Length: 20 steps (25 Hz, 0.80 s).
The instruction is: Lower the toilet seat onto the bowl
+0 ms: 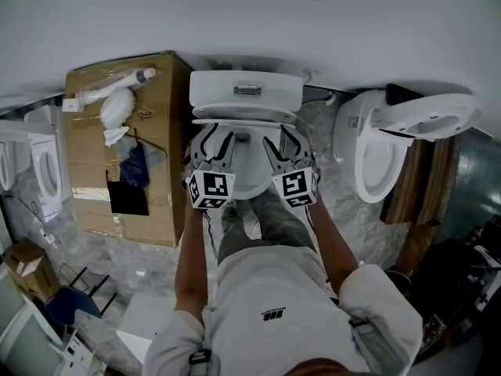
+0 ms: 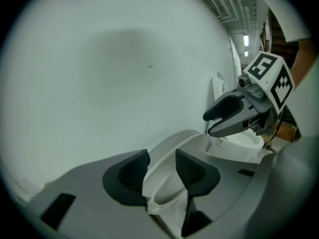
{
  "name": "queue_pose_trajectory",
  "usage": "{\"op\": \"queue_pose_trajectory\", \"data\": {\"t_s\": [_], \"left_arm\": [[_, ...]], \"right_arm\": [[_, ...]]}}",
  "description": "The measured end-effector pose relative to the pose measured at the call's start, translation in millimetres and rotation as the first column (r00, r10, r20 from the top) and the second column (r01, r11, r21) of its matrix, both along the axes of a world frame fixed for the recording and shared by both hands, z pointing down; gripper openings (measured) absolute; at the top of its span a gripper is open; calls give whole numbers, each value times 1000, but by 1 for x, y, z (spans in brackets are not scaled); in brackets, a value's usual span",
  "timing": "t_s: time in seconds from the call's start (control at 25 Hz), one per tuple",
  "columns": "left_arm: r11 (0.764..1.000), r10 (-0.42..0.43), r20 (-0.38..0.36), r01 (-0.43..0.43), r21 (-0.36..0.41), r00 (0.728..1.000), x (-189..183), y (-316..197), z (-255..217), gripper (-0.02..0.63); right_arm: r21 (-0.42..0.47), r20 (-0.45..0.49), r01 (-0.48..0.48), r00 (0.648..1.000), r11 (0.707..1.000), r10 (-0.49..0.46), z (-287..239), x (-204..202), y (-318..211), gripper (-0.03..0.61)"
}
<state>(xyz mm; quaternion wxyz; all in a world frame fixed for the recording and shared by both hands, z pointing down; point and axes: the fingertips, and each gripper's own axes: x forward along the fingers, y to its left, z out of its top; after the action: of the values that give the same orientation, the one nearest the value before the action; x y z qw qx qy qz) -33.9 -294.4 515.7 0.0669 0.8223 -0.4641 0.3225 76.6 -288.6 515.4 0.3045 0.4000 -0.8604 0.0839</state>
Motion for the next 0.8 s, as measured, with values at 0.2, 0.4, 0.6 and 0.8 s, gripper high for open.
{"op": "queue_pose_trajectory", "data": {"t_s": [0.2, 0.4, 0.6, 0.8], "left_arm": [[1000, 9, 25, -9, -18, 1000, -1, -7, 15, 195], [999, 21, 50, -19, -36, 999, -2, -11, 29, 209], [999, 16, 69, -13, -45, 997, -3, -18, 40, 218], [999, 12, 70, -8, -54, 998, -3, -21, 48, 218]], "right_arm": [[-2, -9, -2, 1000, 1000, 2, 12, 0, -8, 196], [-26, -20, 10, 1000, 1000, -11, 26, -1, -12, 196], [-49, -25, 47, 999, 998, -48, 38, -6, -14, 206], [-42, -3, 29, 1000, 999, -29, 42, -8, -16, 184]]}}
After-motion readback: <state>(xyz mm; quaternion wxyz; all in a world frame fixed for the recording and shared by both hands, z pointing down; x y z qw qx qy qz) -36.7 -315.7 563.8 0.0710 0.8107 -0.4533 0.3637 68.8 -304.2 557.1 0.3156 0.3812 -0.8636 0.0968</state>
